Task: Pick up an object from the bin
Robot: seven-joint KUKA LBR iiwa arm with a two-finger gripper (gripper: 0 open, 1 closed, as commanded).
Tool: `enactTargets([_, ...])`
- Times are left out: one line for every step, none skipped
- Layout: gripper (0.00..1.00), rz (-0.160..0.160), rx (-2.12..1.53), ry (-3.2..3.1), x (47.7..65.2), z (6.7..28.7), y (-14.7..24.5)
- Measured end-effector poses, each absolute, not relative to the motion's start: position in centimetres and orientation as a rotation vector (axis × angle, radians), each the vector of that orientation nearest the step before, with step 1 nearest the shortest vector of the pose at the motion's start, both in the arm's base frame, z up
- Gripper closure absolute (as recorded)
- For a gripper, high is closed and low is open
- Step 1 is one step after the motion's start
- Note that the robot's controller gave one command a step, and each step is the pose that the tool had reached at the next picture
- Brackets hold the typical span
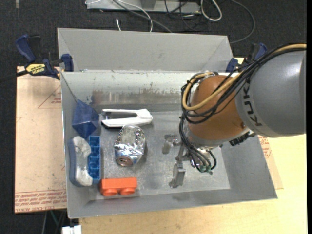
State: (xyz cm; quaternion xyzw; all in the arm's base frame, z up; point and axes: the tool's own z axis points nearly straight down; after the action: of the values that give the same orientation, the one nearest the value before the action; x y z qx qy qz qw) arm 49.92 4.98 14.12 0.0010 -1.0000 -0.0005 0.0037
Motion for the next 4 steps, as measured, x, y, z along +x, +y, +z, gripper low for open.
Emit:
enactTargets([0.00,-0.002,-0.001,-3.141,50.1,14.4,4.9])
enactTargets([0.00,-0.006,0.265,-3.131,55.1,7.0,13.4])
enactTargets([0.00,-0.001,0.476,-3.117,58.9,13.7,14.6])
enactTargets([0.00,-0.005,-0.152,-3.131,56.6,9.9,18.9])
